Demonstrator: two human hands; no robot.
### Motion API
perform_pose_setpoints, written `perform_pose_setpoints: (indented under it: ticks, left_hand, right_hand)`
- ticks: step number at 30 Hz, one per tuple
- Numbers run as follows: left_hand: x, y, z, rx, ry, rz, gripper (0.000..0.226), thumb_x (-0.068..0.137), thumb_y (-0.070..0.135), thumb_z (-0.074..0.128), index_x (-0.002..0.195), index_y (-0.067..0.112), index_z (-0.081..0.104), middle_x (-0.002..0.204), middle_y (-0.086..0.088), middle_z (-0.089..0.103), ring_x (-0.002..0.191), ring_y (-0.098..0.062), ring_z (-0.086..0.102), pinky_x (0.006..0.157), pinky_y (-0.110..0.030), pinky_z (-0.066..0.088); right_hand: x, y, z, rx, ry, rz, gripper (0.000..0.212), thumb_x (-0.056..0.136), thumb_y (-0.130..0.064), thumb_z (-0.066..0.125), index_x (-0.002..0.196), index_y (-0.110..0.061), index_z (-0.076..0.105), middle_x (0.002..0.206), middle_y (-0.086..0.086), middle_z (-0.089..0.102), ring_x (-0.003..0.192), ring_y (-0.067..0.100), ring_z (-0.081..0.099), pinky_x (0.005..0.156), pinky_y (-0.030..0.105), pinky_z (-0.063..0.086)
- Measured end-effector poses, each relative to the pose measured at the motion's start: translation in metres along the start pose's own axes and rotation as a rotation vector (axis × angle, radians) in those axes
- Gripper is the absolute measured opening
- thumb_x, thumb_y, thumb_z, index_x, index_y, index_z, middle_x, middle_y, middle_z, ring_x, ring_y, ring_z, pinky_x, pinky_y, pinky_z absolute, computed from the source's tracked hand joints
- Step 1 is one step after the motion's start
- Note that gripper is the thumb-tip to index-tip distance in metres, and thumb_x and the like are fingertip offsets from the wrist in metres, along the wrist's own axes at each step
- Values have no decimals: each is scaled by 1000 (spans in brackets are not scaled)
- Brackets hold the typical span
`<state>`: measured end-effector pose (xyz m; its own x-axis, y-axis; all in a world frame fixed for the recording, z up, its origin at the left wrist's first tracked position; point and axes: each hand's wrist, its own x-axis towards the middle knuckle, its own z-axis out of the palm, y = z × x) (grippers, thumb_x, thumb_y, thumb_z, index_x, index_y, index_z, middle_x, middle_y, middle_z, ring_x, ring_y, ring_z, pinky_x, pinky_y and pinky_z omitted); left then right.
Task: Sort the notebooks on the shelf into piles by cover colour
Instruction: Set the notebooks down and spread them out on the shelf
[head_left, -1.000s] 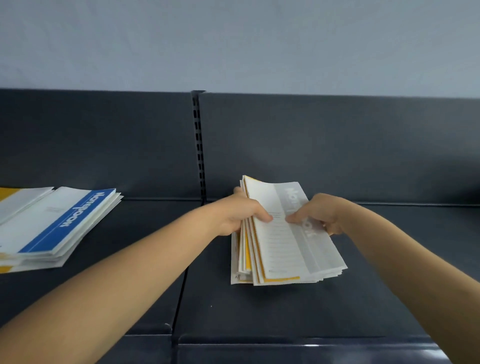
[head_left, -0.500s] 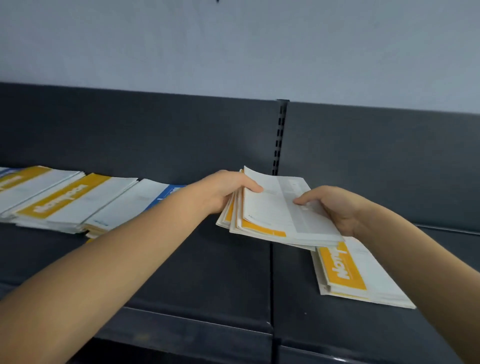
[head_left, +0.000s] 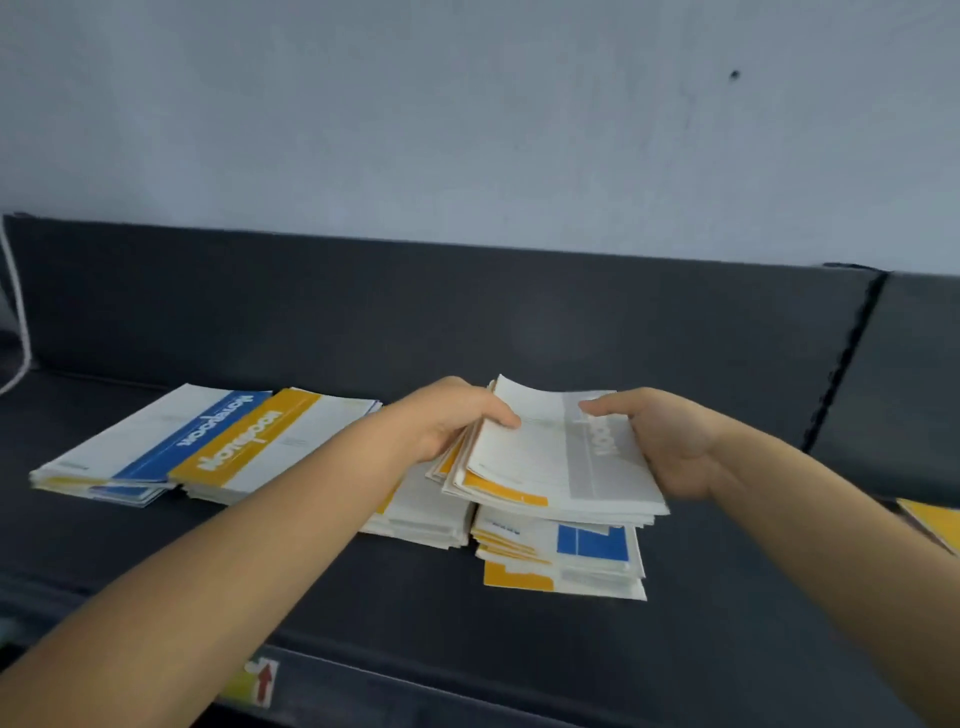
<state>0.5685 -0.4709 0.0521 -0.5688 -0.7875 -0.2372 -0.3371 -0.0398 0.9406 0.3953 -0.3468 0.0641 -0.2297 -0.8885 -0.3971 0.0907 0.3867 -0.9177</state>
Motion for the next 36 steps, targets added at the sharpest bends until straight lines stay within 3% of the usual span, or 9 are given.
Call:
perform_pose_setpoints:
  ticks: [5,9,16,19,22,27,30,33,36]
  left_hand:
    - [9,-22,-52,68,162,37,11,74,3,76,82,0,69,92,-16,74,88,-31,72,91,-42,55]
    - [13,-31,-106,215,175,26,26,75,7,77,96,-4,69,97,-14,73,92,-29,71,93,-43,54]
    - [18,-57,-236,405,165,-18,16,82,10,72,95,3,66,95,-9,72,91,-24,69,84,-34,55]
    - [24,-71,-293,482,156,-23,22,84,14,71,102,4,65,97,-7,71,89,-20,68,78,-31,55]
    - [31,-83,-334,507,131,-12,31,82,17,74,109,7,65,100,-6,71,92,-19,68,85,-34,55]
    - [38,-100,-358,602,13,40,24,73,29,84,89,24,68,96,4,71,87,-12,67,72,-24,53]
    - [43,-111,-355,865,6,22,40,62,62,79,88,34,67,93,14,68,87,-8,64,79,-28,54]
    - [43,-105,-347,1040,79,49,77,50,86,64,101,29,64,100,11,66,89,-11,63,81,-34,55]
    - [41,-91,-330,1208,189,195,95,61,91,51,123,19,56,123,2,58,109,-20,57,85,-36,51]
  right_hand:
    - [29,-14,55,14,-7,-44,35,89,-27,59,119,-10,59,113,15,67,103,31,65,78,43,55]
    - [48,-19,108,9,59,-95,22,89,-12,60,111,-11,58,108,11,63,95,28,62,67,40,53]
    - [105,-32,220,-59,127,-155,27,87,7,52,112,2,61,108,18,63,83,28,63,58,33,54]
    - [134,-36,273,-75,130,-147,26,86,9,52,110,4,61,103,16,63,79,26,63,57,31,54]
    - [158,-42,312,-127,154,-128,26,85,9,54,109,4,62,104,17,64,80,26,63,62,32,55]
    - [184,-39,343,-481,271,-119,23,81,-3,68,103,1,61,104,13,63,85,21,61,62,27,54]
    - [194,-31,344,-778,383,-168,27,81,-19,69,104,-7,61,103,8,62,94,22,60,77,31,52]
    - [192,-31,335,-993,477,-220,45,85,-39,61,122,-13,55,120,7,59,110,26,54,90,38,50]
    - [180,-33,315,-1155,583,-254,54,90,-51,51,129,-14,48,128,8,53,117,29,49,93,39,45]
